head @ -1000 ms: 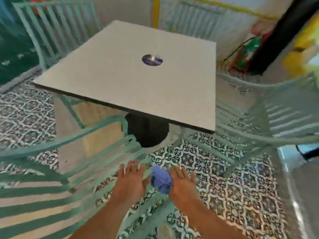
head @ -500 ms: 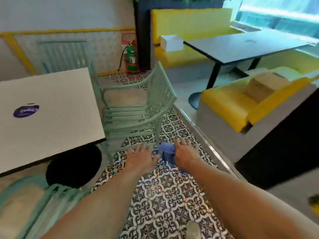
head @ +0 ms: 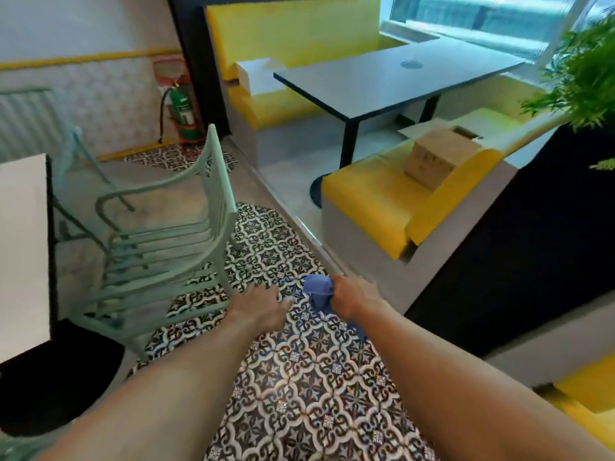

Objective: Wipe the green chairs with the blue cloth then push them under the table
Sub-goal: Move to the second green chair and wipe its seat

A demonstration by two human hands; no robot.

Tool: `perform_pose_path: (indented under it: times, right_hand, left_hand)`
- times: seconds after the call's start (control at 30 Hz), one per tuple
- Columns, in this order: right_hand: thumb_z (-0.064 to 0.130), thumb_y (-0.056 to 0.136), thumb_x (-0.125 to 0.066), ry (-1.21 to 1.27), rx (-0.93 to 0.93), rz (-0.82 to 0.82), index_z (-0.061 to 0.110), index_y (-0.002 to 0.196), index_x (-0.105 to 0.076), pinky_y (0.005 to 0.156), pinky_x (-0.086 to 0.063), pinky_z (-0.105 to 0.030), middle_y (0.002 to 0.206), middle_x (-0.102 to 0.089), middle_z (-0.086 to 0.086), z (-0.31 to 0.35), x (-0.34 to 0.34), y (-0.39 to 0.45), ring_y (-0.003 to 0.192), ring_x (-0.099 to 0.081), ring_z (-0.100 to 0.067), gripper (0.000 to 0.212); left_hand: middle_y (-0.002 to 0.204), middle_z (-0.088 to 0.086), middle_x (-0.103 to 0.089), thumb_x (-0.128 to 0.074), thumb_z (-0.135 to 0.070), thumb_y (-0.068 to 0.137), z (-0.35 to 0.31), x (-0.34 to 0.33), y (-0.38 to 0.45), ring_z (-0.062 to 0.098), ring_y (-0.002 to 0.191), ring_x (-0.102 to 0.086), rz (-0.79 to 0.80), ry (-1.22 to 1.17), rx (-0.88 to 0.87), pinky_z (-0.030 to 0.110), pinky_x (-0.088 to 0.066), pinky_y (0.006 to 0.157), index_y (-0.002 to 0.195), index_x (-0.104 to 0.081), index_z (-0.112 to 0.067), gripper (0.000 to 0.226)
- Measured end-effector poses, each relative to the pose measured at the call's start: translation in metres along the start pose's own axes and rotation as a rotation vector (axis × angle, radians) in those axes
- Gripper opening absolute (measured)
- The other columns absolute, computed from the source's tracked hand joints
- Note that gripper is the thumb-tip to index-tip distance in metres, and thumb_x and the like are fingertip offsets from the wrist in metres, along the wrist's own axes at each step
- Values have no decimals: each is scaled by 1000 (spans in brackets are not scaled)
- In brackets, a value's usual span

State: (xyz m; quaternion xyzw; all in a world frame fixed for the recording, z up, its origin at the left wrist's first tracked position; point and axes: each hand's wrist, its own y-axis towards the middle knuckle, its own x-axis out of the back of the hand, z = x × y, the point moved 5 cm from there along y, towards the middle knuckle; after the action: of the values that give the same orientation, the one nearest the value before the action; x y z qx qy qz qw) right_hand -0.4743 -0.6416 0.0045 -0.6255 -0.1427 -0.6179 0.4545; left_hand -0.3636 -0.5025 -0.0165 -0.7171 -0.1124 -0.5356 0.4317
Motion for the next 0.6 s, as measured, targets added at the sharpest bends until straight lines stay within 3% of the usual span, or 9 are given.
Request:
perform_pose_path:
  times: [0.23, 0.4, 0.5, 0.6]
  right_hand:
    - [15, 90, -50, -4, 60, 10, 20, 123, -52, 79, -50, -36, 117, -63, -10, -15, 31, 94, 104, -61, -30, 34]
    - [8, 86, -59, 28, 82, 84, 20, 111, -61, 67, -42, -29, 108, -66, -6, -12, 53, 197, 90, -60, -25, 27]
    - [6, 81, -57, 25, 84, 105, 22, 111, -67, 66, -42, -29, 109, -67, -8, -7, 77, 268, 96, -62, -28, 35]
    - [14, 82, -60, -24, 91, 133, 22, 116, -61, 72, -41, -31, 117, -61, -12, 2, 104, 331, 110, -56, -30, 35]
  left_hand:
    - [145, 9, -47, -27, -64, 96, -17, 31, 91, 31, 137, -37, 20, 4, 19, 58, -22, 113, 142, -41, -23, 63]
    - [139, 13, -52, -30, -60, 97, -21, 63, 191, 31, 130, -44, 42, -7, 5, 51, -33, 108, 135, -49, -18, 59]
    - [141, 13, -50, -32, -57, 97, -14, 94, 261, 33, 132, -41, 48, -21, -9, 52, -33, 107, 133, -50, -16, 58]
    - [142, 14, -48, -35, -55, 97, -6, 133, 319, 33, 133, -40, 43, -36, -8, 51, -31, 108, 135, -48, -17, 56]
